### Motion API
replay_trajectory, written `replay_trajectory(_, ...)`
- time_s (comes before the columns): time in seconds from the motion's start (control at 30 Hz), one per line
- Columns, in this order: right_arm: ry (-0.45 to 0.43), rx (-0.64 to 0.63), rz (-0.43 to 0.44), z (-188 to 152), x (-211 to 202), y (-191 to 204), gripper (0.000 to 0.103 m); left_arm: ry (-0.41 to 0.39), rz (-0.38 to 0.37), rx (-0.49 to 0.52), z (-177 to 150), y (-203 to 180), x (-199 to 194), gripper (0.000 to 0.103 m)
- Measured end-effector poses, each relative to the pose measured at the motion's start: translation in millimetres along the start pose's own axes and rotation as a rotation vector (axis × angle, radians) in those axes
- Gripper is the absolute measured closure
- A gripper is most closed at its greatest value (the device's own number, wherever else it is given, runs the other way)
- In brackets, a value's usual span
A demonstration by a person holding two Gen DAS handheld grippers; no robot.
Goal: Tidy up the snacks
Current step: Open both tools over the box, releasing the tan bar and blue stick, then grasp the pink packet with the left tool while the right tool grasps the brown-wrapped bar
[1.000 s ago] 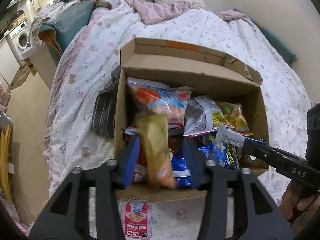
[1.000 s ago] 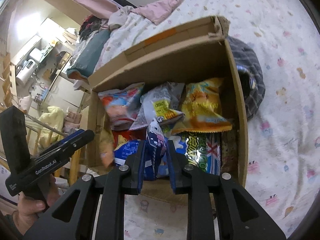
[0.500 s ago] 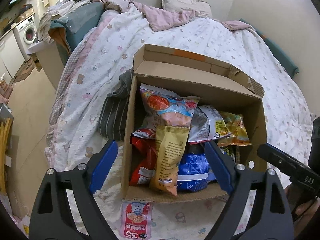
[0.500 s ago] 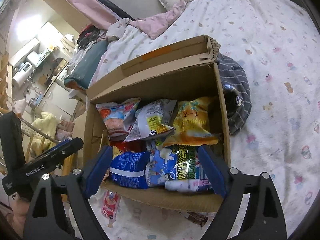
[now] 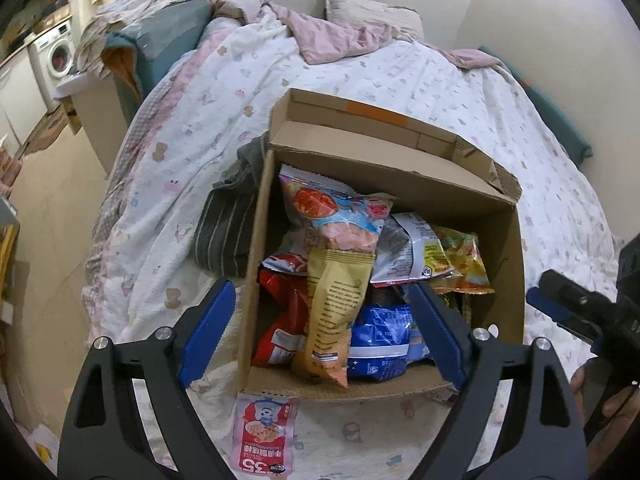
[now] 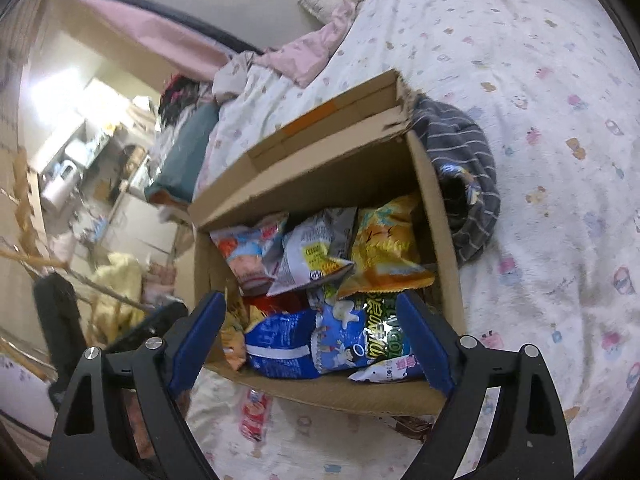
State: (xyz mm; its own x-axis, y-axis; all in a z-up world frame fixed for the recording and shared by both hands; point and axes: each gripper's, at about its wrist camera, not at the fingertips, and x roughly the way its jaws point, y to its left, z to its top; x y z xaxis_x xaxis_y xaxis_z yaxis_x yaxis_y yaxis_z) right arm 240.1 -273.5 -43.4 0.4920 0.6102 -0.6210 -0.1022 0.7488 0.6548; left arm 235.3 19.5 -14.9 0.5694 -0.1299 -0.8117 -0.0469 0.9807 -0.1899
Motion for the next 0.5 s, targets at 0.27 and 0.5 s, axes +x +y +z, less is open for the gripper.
replay_trajectory(0.27,-0.016,0.041,-0.010,-10.0,-18.4,-7.2,0.013,-0.007,0.016,-0.017,-9.5,14.1,-15.0,0.016)
replay_trajectory(0.5,0.006,0.018,-0.032,-33.2,-26.8,-0.9,0.013,0.020,0.039,-0.032,-29.2,35.5,-23.3,0.016)
